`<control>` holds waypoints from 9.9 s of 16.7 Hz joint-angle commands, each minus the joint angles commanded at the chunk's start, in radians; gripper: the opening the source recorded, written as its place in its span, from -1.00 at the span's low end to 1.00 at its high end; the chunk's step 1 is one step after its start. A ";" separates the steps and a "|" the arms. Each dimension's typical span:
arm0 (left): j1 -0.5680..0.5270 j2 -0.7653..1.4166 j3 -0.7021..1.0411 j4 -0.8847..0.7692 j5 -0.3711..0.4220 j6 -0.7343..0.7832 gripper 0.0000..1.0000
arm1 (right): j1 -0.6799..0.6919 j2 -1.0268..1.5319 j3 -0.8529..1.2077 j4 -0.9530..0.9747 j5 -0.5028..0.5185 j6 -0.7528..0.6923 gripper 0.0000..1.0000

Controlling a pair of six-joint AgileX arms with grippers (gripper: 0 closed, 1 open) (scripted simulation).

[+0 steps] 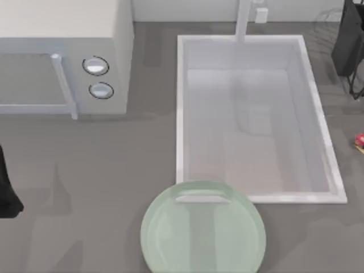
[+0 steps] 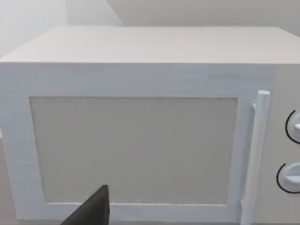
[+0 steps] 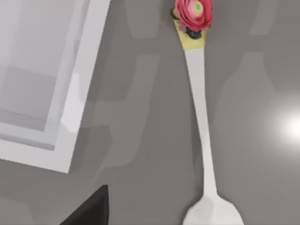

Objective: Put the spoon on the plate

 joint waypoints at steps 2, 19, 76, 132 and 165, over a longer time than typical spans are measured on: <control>0.000 0.000 0.000 0.000 0.000 0.000 1.00 | -0.005 0.153 0.120 -0.093 0.000 -0.033 1.00; 0.000 0.000 0.000 0.000 0.000 0.000 1.00 | -0.013 0.526 0.351 -0.211 0.005 -0.104 1.00; 0.000 0.000 0.000 0.000 0.000 0.000 1.00 | 0.142 0.508 0.479 -0.335 0.002 0.106 -1.00; 0.000 0.000 0.000 0.000 0.000 0.000 1.00 | 0.943 0.639 0.429 -0.341 -0.086 2.840 -1.00; 0.000 0.000 0.000 0.000 0.000 0.000 1.00 | 0.964 0.673 0.420 -0.160 0.034 2.821 1.00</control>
